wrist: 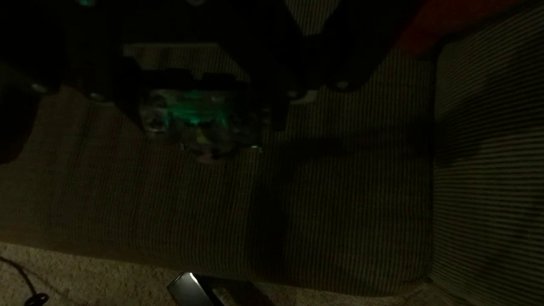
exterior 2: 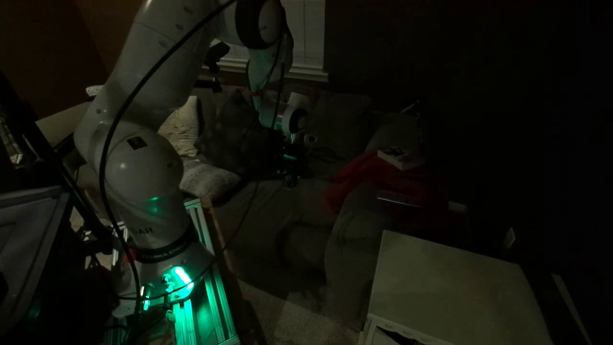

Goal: Pick up the car and place it on the seat of the sofa.

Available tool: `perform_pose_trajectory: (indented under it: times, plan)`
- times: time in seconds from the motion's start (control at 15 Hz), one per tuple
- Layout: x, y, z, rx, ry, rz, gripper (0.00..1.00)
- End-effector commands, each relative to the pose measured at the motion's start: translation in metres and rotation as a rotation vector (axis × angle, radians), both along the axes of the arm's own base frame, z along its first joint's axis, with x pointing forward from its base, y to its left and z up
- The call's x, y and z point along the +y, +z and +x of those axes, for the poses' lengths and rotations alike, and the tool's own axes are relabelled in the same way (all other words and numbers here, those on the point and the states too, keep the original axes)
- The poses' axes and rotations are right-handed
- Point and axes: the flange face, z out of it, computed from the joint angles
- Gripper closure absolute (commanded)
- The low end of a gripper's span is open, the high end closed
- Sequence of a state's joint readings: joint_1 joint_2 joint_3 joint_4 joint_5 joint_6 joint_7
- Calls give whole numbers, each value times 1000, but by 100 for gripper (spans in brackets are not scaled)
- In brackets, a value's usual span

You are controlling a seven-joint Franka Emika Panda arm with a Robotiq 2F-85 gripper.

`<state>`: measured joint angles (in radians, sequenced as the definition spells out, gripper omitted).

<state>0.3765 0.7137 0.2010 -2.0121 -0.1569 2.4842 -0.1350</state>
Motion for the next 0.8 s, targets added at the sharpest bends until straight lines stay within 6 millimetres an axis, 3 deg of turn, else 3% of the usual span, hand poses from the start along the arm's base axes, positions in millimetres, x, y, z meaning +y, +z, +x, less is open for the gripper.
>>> perform_pose_trajectory:
  times: [0.0, 0.27, 0.73]
  plan:
    - [26, -47, 7, 7, 34, -66, 58]
    - [39, -100, 7, 19, 77, -125, 58]
    - [39, -176, 3, 131, 145, -250, 58]
